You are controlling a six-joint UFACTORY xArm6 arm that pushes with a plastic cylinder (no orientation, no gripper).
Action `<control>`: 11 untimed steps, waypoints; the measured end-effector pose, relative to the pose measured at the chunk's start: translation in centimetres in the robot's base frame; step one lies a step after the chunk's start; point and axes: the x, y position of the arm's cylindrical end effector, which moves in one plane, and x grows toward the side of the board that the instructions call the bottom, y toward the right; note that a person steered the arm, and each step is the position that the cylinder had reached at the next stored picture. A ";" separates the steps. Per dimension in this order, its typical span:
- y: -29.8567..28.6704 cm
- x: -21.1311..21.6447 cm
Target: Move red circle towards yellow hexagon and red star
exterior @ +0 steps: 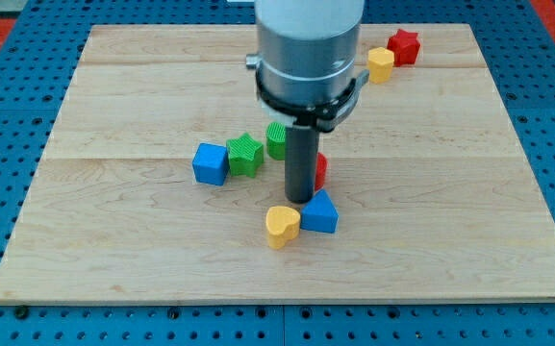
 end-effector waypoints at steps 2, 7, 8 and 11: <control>-2.4 -5.5; 5.1 -4.2; 7.7 -4.6; 8.6 -8.0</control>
